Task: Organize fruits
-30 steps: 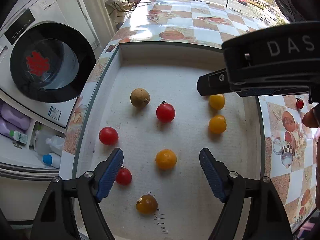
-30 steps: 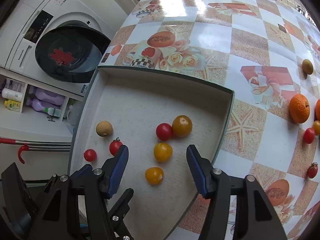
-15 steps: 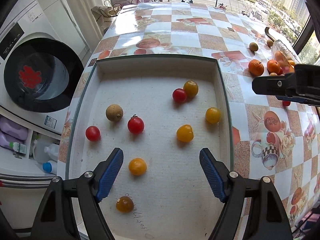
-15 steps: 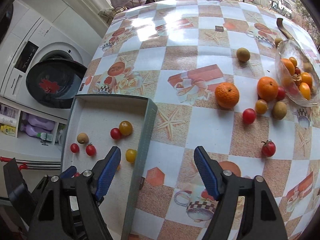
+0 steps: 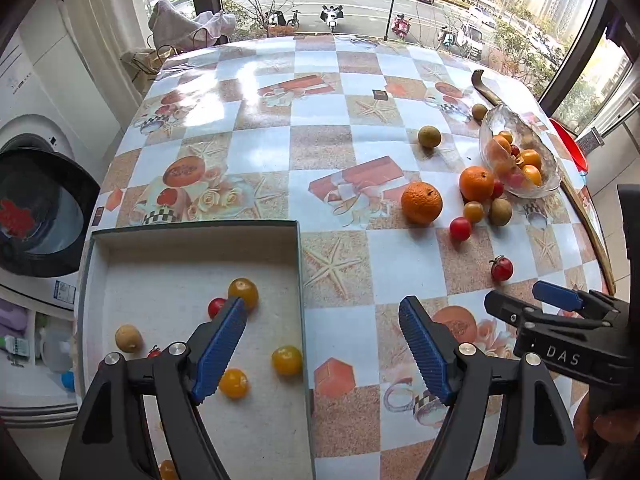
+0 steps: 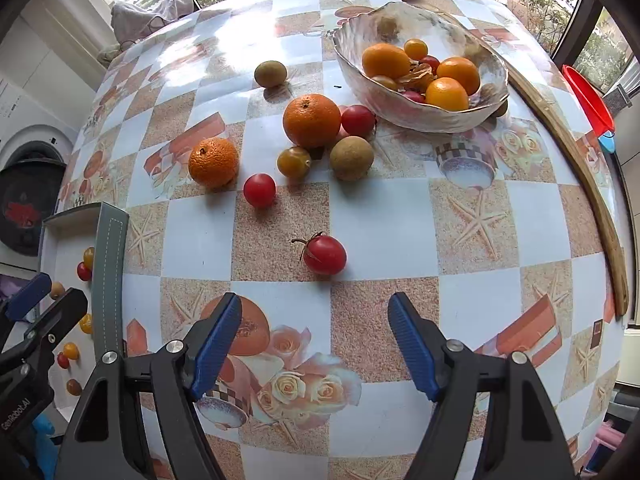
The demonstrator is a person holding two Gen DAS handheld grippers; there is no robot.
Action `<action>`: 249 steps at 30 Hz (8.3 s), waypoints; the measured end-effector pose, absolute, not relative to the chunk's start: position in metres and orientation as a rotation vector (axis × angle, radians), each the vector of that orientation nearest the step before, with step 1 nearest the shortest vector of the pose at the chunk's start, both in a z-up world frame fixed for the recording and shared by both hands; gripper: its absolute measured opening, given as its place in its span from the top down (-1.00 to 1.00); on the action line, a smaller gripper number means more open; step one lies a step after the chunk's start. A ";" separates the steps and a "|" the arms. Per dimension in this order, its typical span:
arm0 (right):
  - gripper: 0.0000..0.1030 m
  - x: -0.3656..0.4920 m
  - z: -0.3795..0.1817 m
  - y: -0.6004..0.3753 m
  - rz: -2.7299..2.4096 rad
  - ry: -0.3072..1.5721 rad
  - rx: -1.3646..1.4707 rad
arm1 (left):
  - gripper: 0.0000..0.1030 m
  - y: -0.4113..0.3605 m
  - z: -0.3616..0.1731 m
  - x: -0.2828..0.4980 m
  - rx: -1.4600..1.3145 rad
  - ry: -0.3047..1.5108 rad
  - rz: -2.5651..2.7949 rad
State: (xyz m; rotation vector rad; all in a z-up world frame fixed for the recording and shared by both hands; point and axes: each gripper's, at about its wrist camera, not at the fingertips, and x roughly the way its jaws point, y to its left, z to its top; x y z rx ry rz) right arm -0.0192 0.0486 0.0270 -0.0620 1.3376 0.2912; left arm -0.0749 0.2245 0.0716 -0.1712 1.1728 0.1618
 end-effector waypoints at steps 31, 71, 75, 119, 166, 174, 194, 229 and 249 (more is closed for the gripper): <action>0.38 0.002 0.018 0.051 0.396 1.276 -0.100 | 0.24 0.175 0.014 0.037 -0.149 1.226 0.083; 0.52 -0.075 0.051 0.167 0.698 1.412 -0.083 | 0.24 0.300 0.075 -0.220 -0.371 1.172 0.370; 0.52 -0.097 0.049 0.200 0.771 1.429 -0.135 | 0.24 0.318 0.070 -0.248 -0.389 1.183 0.428; -0.38 -0.147 0.041 0.268 0.771 1.453 -0.444 | -0.82 0.347 0.023 -0.275 -0.385 1.320 0.484; -1.00 -0.164 0.161 0.206 0.692 1.327 -0.564 | -0.83 0.274 0.135 -0.284 -0.176 1.441 0.386; -1.00 -0.161 0.163 0.202 0.689 1.328 -0.547 | -0.83 0.278 0.141 -0.282 -0.203 1.428 0.392; -1.00 -0.167 0.167 0.203 0.706 1.312 -0.560 | -0.83 0.273 0.144 -0.280 -0.170 1.422 0.390; -1.00 -0.171 0.166 0.202 0.708 1.319 -0.564 | -0.83 0.267 0.146 -0.279 -0.156 1.417 0.394; -1.00 -0.170 0.166 0.202 0.709 1.320 -0.567 | -0.83 0.263 0.145 -0.276 -0.144 1.417 0.391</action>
